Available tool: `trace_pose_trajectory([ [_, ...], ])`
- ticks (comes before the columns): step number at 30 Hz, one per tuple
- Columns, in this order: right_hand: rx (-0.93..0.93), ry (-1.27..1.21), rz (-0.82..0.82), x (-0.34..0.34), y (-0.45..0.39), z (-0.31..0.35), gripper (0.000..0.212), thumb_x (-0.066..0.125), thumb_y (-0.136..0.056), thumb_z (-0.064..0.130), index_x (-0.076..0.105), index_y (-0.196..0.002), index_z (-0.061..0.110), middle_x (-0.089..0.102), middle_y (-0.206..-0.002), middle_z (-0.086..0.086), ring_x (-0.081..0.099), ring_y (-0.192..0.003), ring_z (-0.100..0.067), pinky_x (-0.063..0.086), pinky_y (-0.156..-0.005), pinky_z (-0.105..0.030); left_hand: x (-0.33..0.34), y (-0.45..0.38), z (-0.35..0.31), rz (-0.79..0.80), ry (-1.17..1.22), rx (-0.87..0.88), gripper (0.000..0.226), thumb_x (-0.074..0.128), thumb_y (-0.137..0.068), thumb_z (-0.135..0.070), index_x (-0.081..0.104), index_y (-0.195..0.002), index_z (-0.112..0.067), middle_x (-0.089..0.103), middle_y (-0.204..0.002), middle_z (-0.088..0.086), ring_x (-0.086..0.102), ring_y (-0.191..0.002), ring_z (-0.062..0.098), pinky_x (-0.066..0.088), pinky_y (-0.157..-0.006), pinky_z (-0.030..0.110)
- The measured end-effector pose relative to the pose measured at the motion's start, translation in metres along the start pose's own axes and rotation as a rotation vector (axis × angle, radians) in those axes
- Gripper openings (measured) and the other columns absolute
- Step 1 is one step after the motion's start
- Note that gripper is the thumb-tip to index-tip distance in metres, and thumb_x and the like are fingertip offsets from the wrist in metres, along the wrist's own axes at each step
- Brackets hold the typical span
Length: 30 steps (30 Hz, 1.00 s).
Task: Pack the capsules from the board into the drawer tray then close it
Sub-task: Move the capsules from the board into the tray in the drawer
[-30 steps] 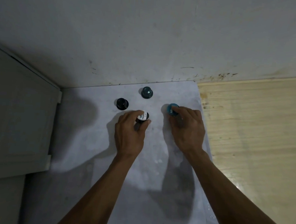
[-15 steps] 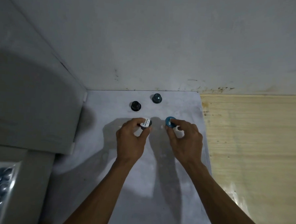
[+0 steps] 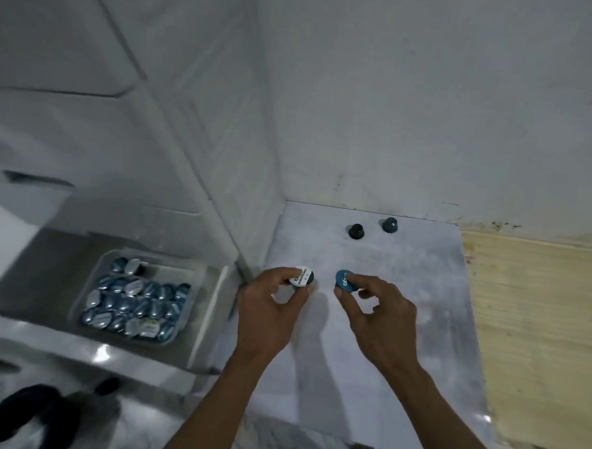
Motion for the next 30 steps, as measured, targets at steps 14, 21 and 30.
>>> trace_pose_trajectory([
  [14, -0.055, -0.134, 0.131, 0.139, 0.118, 0.176, 0.023, 0.081, -0.077, 0.032, 0.072, -0.098, 0.033, 0.069, -0.089, 0.02, 0.063, -0.08, -0.003, 0.043, -0.063, -0.008, -0.276, 0.039, 0.079, -0.049, -0.136, 0.007, 0.025, 0.083, -0.074, -0.019, 0.071, -0.092, -0.031, 0.067, -0.086, -0.024, 0.063, -0.083, -0.009, 0.048, -0.071, 0.006],
  [21, -0.017, -0.056, 0.217, 0.193, 0.108, 0.208, 0.021, 0.079, -0.078, 0.032, 0.072, -0.097, 0.034, 0.069, -0.088, 0.018, 0.061, -0.076, -0.001, 0.048, -0.064, -0.014, -0.311, -0.007, 0.115, 0.039, -0.16, -0.033, 0.021, 0.082, -0.075, -0.017, 0.073, -0.094, -0.016, 0.07, -0.091, -0.006, 0.065, -0.078, -0.01, 0.051, -0.065, 0.008],
  [30, 0.006, 0.116, 0.33, 0.28, 0.045, 0.2, 0.019, 0.072, -0.084, 0.033, 0.07, -0.103, 0.03, 0.072, -0.097, 0.012, 0.062, -0.077, -0.008, 0.056, -0.071, -0.034, -0.301, -0.087, 0.168, 0.131, -0.351, -0.039, 0.022, 0.081, -0.076, -0.019, 0.074, -0.096, -0.013, 0.067, -0.086, -0.005, 0.056, -0.07, -0.003, 0.039, -0.059, 0.001],
])
Point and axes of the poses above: each hand's wrist, its own y-axis away from the middle knuckle, its own x-axis out of the palm, z = x × y, the point moved 5 cm from there along -y, towards the middle knuckle
